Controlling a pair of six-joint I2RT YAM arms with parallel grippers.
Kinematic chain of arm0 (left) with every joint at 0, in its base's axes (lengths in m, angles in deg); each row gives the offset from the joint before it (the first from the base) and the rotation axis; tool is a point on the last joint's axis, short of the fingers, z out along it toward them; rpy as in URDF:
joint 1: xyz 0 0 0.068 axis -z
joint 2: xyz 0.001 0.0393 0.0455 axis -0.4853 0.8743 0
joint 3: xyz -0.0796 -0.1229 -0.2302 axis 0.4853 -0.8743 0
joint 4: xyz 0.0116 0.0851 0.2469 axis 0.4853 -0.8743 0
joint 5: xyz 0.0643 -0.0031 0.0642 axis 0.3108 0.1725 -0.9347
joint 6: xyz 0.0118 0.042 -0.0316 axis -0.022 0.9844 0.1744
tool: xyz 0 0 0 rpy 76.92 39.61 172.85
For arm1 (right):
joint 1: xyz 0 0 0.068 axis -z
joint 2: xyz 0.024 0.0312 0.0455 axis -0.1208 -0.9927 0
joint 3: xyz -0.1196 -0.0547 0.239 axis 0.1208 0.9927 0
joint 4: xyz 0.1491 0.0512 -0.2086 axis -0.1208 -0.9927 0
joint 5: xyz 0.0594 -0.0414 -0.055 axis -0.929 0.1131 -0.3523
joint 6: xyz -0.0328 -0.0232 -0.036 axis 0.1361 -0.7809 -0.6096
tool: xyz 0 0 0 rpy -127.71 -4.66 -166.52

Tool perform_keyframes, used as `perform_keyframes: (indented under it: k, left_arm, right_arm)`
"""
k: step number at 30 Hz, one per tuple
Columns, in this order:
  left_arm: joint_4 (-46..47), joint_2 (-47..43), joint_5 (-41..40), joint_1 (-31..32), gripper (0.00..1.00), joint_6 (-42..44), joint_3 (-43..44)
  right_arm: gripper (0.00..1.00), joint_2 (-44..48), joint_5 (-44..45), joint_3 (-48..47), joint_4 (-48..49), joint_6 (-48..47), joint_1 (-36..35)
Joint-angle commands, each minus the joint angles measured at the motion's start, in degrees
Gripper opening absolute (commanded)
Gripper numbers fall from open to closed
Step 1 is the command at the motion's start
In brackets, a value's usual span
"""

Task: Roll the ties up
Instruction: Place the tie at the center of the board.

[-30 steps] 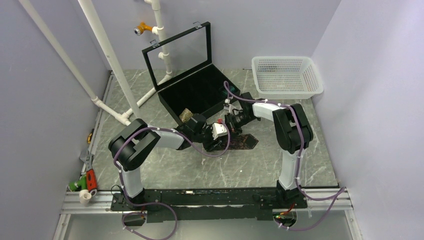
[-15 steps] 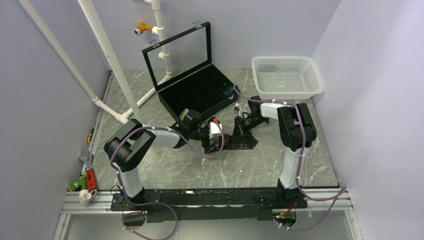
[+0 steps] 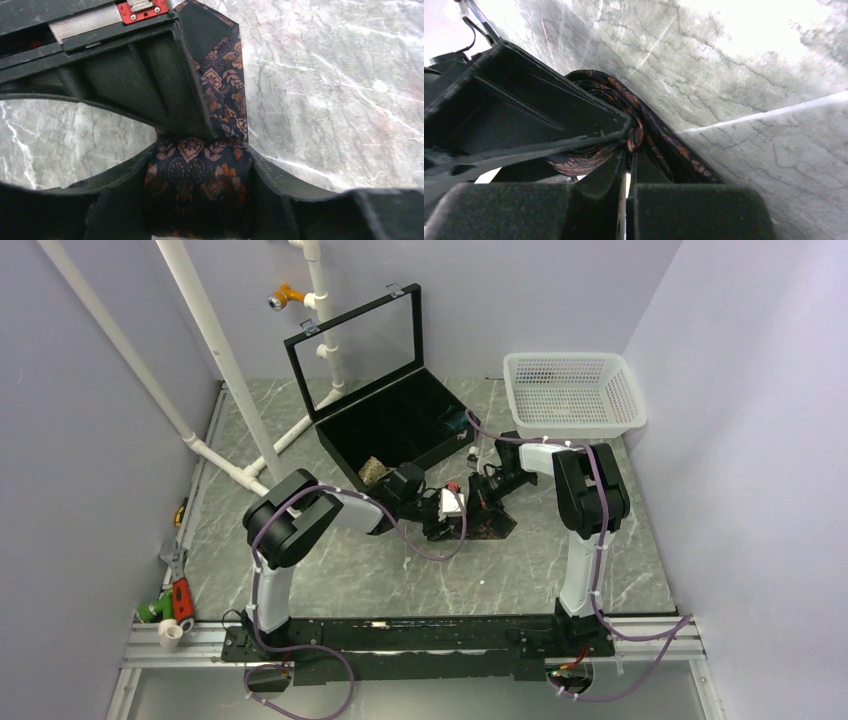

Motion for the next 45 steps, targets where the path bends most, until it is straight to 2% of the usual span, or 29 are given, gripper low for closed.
perform_keyframes:
  k: [1, 3, 4, 7, 11, 15, 18, 23, 26, 27, 28, 32, 39, 41, 45]
  left_arm:
    - [-1.77, 1.84, -3.84, 0.89, 0.49, -3.32, 3.30]
    - [-4.17, 1.44, -5.61, 0.80, 0.36, -4.68, 2.45]
    - [-4.88, 1.14, -5.73, 0.58, 0.31, -5.20, 1.64]
    - [-8.33, 0.29, -6.08, 0.44, 0.23, -6.40, -0.57]
    - [-11.40, 0.32, -5.80, 0.46, 0.22, -6.68, -1.58]
    - [-14.53, 1.46, -6.99, 0.51, 0.23, -6.60, 0.15]
    - [-16.29, 2.19, -7.69, 0.53, 0.25, -6.64, 1.59]
    - [-18.09, 2.75, -7.13, 0.53, 0.27, -7.30, 2.94]
    - [-18.51, 2.59, -7.17, 0.51, 0.28, -7.28, 2.92]
    - [-18.58, 2.56, -7.17, 0.51, 0.28, -7.28, 2.94]
    - [-18.80, 2.41, -7.17, 0.52, 0.30, -7.17, 2.97]
    - [-19.06, 2.18, -6.49, 0.50, 0.39, -6.65, 3.31]
    - [-15.69, 0.49, -1.79, -1.38, 0.74, -8.83, 5.48]
    - [-13.77, -0.53, -0.69, -1.41, 0.80, -8.81, 5.78]
    - [-7.10, -2.70, -1.17, -0.93, 0.87, -9.14, 5.05]
  right_arm:
    - [0.00, -0.40, 8.10, 0.30, 1.12, -4.13, -0.09]
    - [0.02, 1.36, 6.90, 0.49, 1.04, -3.43, -0.05]
    - [0.06, 2.45, 6.59, 0.73, 0.98, -2.97, -0.01]
    - [0.18, 5.22, 6.38, 0.63, -0.66, -2.15, 0.32]
    - [0.32, 8.01, 5.49, -0.63, -3.98, -2.75, 1.41]
    - [0.47, 11.74, 1.64, 0.26, -2.90, -0.82, 1.29]
    - [0.50, 12.02, -1.48, 1.20, -0.62, 2.64, -0.96]
    - [0.51, 9.33, -1.21, 1.25, 2.79, 4.59, -2.89]
    - [0.48, 6.92, 0.33, 0.33, 2.07, 3.29, -2.98]
    - [0.43, 6.22, 0.99, 0.29, 1.75, 2.79, -3.06]
    - [0.28, 5.63, 1.96, 0.45, 1.67, 2.58, -3.01]
    - [0.00, 3.26, 6.28, 0.29, 0.01, 0.13, -2.78]
    - [0.00, 2.14, 12.20, 1.64, -0.58, -1.06, -0.61]
    - [0.00, 2.35, 13.32, 2.13, -0.54, -1.06, 0.15]
    - [0.00, 1.90, 15.53, 1.93, -0.94, -1.04, 2.45]
